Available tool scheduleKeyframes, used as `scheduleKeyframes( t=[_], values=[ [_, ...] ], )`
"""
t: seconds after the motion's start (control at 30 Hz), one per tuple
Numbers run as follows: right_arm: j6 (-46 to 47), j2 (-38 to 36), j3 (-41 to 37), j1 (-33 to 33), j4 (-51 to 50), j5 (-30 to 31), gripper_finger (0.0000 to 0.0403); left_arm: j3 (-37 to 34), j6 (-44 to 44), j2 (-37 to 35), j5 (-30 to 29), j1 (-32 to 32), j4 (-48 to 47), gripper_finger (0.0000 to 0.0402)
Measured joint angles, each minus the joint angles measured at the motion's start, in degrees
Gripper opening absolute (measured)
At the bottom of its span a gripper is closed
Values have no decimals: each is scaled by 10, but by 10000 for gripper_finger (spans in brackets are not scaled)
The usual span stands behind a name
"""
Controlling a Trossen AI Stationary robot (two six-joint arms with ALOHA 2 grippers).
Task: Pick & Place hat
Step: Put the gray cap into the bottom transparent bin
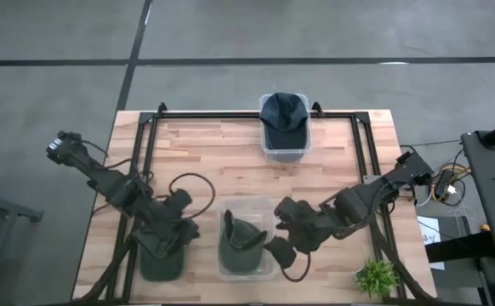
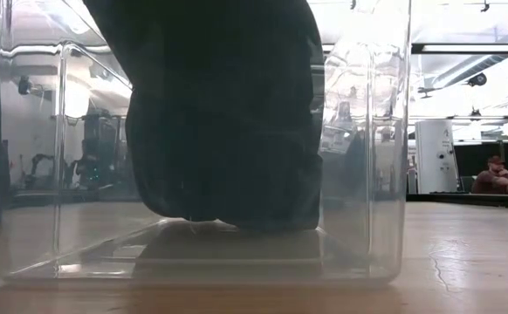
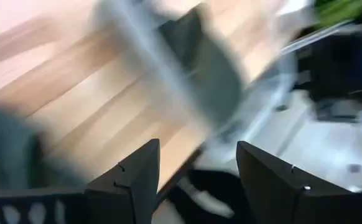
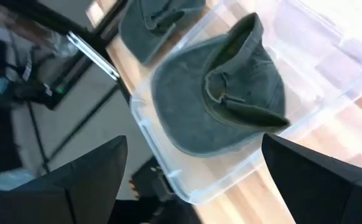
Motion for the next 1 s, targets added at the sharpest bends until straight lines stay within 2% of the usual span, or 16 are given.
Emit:
scheduleKeyframes(
  t=[0.13,0.37,0.67,1.0],
  values=[
    [-43,-1,-2,0,-21,-3,365,0,-92,8,76,-12,-82,204],
    [-81,-3,-3,0,-52,-6,365,0,-162,74,91,-20,-78,204],
    [-105,-2,-3,1,-66,-7,365,0,-196,205,138,-25,-83,204],
    [-149,-2,-3,2,-66,-33,365,-1,-191,300,166,-30,-108,204]
  ],
)
